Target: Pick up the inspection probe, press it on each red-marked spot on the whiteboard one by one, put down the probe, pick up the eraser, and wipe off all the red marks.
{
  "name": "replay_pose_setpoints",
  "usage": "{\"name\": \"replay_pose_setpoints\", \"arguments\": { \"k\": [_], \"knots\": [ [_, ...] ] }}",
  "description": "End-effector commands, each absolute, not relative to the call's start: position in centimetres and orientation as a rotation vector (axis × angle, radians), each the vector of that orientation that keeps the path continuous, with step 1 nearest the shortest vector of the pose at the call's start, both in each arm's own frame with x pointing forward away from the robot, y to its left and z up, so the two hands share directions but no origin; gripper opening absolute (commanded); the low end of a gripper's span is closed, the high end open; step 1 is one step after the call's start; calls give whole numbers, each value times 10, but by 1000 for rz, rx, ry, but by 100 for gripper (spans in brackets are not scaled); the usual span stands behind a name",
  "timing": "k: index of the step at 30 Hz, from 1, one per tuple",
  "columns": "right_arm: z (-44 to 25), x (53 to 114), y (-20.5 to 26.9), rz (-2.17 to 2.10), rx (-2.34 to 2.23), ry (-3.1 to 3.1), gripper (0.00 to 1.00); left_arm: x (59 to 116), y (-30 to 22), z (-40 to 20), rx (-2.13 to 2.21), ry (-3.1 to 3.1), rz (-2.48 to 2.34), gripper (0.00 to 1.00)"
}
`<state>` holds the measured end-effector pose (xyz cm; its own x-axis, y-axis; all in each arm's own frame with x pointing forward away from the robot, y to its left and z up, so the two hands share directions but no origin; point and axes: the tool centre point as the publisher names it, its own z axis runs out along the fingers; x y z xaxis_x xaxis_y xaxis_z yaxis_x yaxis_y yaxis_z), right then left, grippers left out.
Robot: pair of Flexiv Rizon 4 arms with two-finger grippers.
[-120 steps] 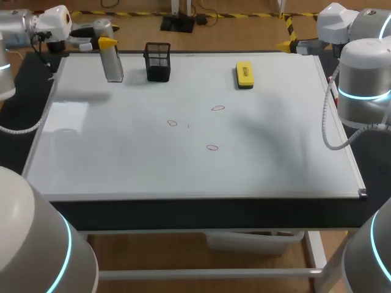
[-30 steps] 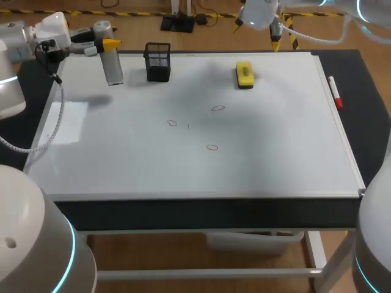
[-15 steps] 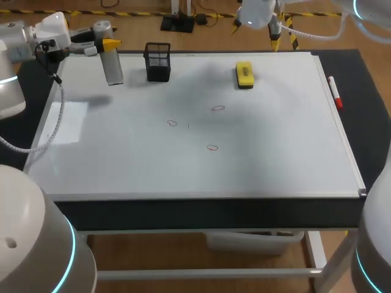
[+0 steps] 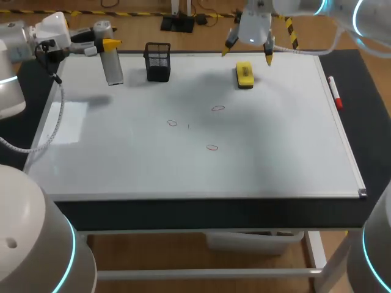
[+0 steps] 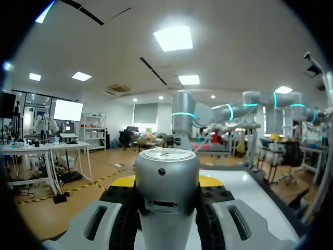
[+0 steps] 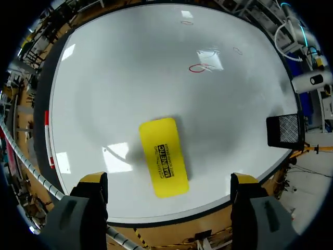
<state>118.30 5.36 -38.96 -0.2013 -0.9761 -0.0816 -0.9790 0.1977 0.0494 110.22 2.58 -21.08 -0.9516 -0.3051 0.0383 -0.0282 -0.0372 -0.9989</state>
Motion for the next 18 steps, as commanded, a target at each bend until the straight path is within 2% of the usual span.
{"name": "replay_pose_setpoints", "arguments": {
  "k": [1, 18],
  "knots": [
    [-395, 1177, 53, 130, -2038, 2384, 100, 1101, 25, -210, -359, 2030, -2099, 0],
    [-416, 1173, 53, 118, -2167, 2339, 100, 1101, 25, -210, -359, 2030, -2099, 0]
  ]
}}
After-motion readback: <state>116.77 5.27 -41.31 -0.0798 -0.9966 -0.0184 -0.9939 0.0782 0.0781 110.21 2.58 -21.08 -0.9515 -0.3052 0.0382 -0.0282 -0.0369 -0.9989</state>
